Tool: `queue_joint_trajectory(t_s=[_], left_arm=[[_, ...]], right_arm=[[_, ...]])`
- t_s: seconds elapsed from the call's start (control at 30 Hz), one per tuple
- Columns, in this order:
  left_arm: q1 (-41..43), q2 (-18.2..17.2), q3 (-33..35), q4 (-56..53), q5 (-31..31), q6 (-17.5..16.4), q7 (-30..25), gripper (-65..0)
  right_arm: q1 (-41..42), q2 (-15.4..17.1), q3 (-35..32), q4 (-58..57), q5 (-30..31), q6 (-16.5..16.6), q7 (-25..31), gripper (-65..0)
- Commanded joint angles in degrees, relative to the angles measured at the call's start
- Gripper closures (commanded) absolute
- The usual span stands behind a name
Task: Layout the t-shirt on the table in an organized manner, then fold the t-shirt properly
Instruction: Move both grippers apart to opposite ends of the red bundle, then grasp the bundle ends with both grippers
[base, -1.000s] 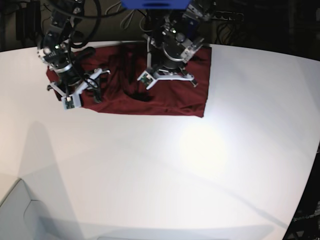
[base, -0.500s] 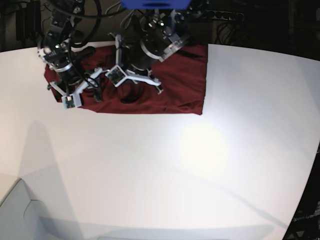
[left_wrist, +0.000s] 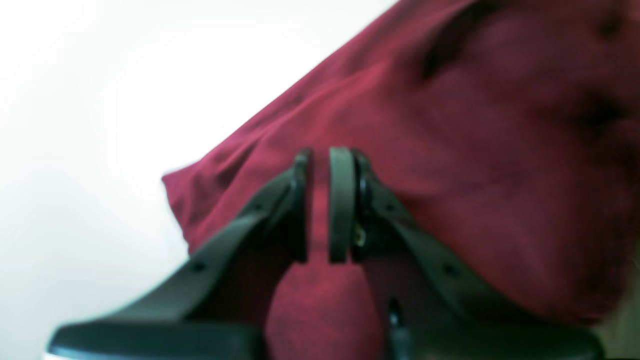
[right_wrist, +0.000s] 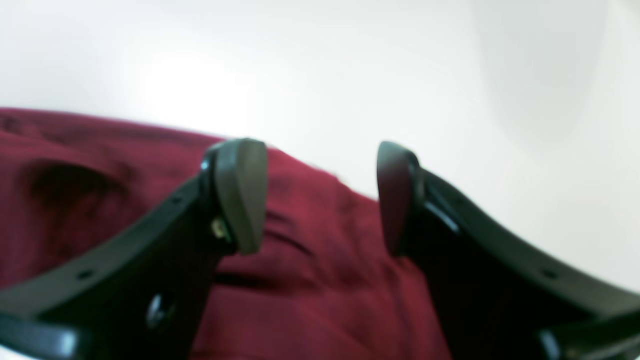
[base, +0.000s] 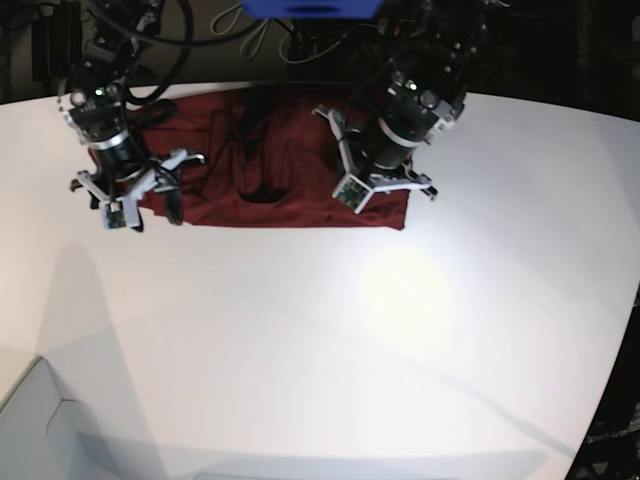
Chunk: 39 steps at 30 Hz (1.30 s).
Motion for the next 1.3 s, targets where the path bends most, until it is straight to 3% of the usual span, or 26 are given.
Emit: queue_joint_trajectory(t_s=[0.0,0.27,0.4,0.6,0.73,1.27], left_arm=[[-0.8,0.4,-0.5,-0.2,-0.5,-0.2,-1.3,-5.5],[-5.8,-0.2,-1.0,-10.1,-0.1,-0.3,-1.3,-5.5],[-7.0,-1.7,-2.7,-13.3,-0.5,-0.3,-1.4,-5.5],[-7.7,-2.2,-6.4,-13.7,-0.5,-0.4,-4.3,-5.5],[-7.6,-2.2,-7.2,-13.7,-0.5,-0.4,-6.1,-5.5],[-7.7,-2.2,-7.3,-13.3,-0.2,-0.4,-6.1,-5.5]], right_arm=[[-0.1,0.3,-0.8,2.1,0.8,0.2,1.6,-35.2],[-1.8,0.3,-2.8,3.3,0.7,0.2,1.4,-35.6],[-2.4,0.3,-0.4,3.1,0.7,0.2,-2.1,-35.8],[0.4,0.3,6.9,2.4,0.7,0.2,-8.7,-46.1],[2.7,0.3,9.8,0.1,0.7,0.2,-11.8,-47.7],[6.8,1.1,10.9,-13.7,0.7,0.2,-11.2,-47.7]])
